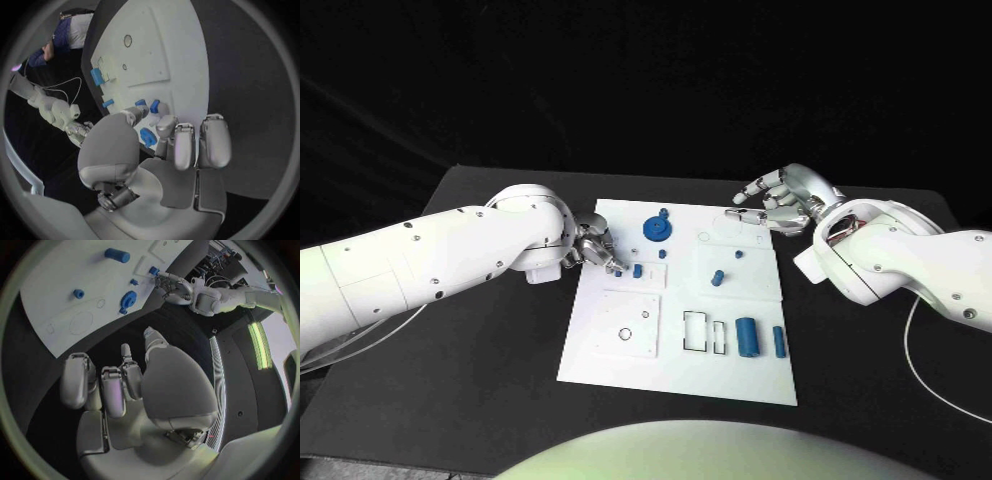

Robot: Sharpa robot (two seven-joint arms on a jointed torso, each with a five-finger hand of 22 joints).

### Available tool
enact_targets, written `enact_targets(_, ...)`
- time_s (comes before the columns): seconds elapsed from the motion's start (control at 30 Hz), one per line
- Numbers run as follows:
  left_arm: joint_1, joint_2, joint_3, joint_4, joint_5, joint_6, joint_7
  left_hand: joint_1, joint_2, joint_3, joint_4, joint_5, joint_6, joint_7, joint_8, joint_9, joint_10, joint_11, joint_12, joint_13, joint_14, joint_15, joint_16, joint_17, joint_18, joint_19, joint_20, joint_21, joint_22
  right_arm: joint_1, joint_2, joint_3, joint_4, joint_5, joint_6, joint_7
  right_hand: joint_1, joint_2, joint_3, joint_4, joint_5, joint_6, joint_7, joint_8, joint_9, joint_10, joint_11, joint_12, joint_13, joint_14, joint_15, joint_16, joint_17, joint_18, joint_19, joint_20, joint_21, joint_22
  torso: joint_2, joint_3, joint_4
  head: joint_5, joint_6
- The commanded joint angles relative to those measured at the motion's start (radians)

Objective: Assemble the parts on the task board

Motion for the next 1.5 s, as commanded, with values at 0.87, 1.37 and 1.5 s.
enact_targets(0.87, -0.002, -0.054, 0.039, 0.041, 0.211, -0.278, 0.192, 0.045, 0.010, -0.124, 0.015, -0.013, -0.104, 0.051, -0.060, -0.024, -0.220, 0.045, -0.176, -0.270, 0.040, 0.032, -0.017, 0.032, 0.020, -0.078, 0.015, -0.113, -0.170, -0.001, 0.000, 0.000, -0.003, -0.008, 0.004, 0.011, -0.021, 0.007, -0.011, 0.002, 0.002, -0.001, -0.002, 0.005, 0.002, -0.006, 0.000, -0.008, 0.056, 0.073, -0.005, -0.006, 0.109, 0.022, -0.009, 0.002, -0.010, 0.061, 0.000, 0.0009, 0.0004, -0.001, 0.023)
enact_targets(1.37, -0.003, 0.025, 0.004, 0.006, -0.186, -0.439, 0.585, 0.427, -0.047, -0.039, -0.061, -0.016, -0.226, 0.135, -0.183, -0.230, -0.479, 0.136, -0.602, -0.669, -0.420, 0.114, -0.485, -0.700, 0.099, -0.375, 0.094, -0.630, -0.741, -0.001, 0.004, 0.000, -0.004, -0.005, 0.002, 0.018, -0.021, 0.011, -0.011, 0.000, 0.003, -0.003, -0.002, 0.005, 0.002, -0.014, 0.000, -0.021, 0.044, 0.070, -0.005, -0.010, 0.097, 0.025, -0.017, 0.002, -0.026, 0.052, 0.003, 0.0000, -0.0020, -0.008, 0.030)
enact_targets(1.5, -0.003, 0.057, -0.005, -0.019, -0.295, -0.405, 0.597, 0.434, -0.049, -0.045, -0.078, -0.017, -0.197, 0.128, -0.203, -0.272, -0.465, 0.133, -0.656, -0.722, -0.395, 0.111, -0.478, -0.712, 0.100, -0.348, 0.089, -0.632, -0.746, -0.001, 0.005, 0.000, -0.004, -0.005, 0.001, 0.020, -0.018, 0.012, -0.010, 0.000, 0.003, -0.005, -0.002, 0.005, 0.001, -0.029, 0.001, -0.043, 0.023, 0.066, -0.005, -0.016, 0.083, 0.028, -0.024, 0.002, -0.040, 0.043, 0.004, -0.0001, -0.0016, -0.009, 0.031)
